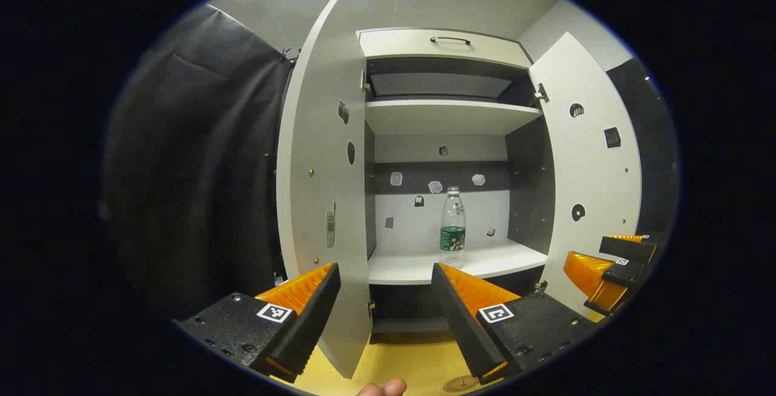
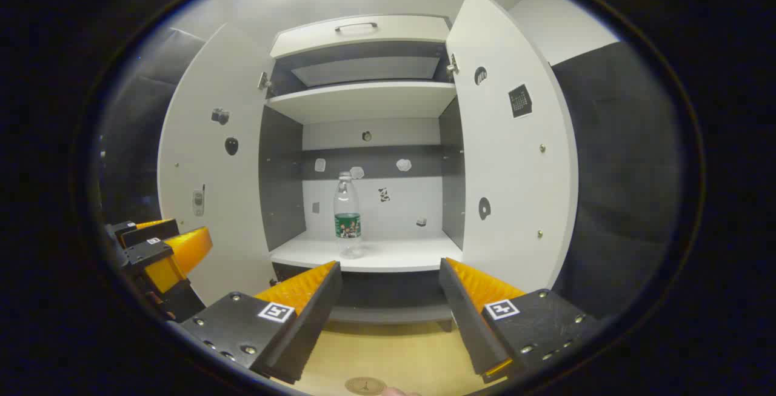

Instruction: Grasp the bottle in the cabinet with the left hand and place it on the coaster, then close the right door with the right hand and the left door with the left hand.

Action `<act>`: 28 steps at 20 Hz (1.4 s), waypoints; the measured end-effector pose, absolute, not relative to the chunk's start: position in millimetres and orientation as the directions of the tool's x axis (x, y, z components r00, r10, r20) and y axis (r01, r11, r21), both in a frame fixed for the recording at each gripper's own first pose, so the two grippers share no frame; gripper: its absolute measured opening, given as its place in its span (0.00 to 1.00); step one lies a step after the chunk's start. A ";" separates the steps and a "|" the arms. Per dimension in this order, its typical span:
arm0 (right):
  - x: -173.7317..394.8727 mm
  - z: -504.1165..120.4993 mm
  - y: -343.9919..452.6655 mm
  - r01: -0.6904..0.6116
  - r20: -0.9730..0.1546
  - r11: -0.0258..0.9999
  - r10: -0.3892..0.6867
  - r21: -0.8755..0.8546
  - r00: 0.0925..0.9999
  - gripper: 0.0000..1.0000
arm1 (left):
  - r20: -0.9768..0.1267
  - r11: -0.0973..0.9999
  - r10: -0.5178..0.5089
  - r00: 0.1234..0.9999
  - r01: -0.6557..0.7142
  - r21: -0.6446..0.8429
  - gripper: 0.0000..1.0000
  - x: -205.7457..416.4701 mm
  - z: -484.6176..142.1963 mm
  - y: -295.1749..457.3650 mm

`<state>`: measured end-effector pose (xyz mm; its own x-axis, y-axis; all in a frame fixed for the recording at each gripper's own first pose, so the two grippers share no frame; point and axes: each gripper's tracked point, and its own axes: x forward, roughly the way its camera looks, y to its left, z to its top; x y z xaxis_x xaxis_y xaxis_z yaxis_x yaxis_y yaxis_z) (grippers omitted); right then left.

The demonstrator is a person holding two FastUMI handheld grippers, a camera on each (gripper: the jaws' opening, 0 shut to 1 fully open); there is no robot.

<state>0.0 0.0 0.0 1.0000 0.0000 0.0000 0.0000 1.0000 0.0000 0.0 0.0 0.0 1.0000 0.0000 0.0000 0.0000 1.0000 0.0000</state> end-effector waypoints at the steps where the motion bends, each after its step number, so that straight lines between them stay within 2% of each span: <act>1: -0.3 0.0 -0.8 0.000 0.000 1.000 0.000 -0.001 1.000 0.98 | -0.005 1.000 -0.002 1.000 0.002 0.000 0.96 -0.3 -1.9 -0.8; 21: 5.3 5.5 -4.6 -0.009 0.000 1.000 0.009 0.011 1.000 0.98 | -0.025 1.000 -0.010 1.000 0.010 0.016 0.96 2.7 -9.3 -5.1; 28: 8.8 4.6 -6.2 -0.009 -0.012 1.000 0.009 0.022 1.000 0.97 | -0.027 0.999 -0.045 0.999 0.045 0.014 0.96 30.2 -10.0 -25.7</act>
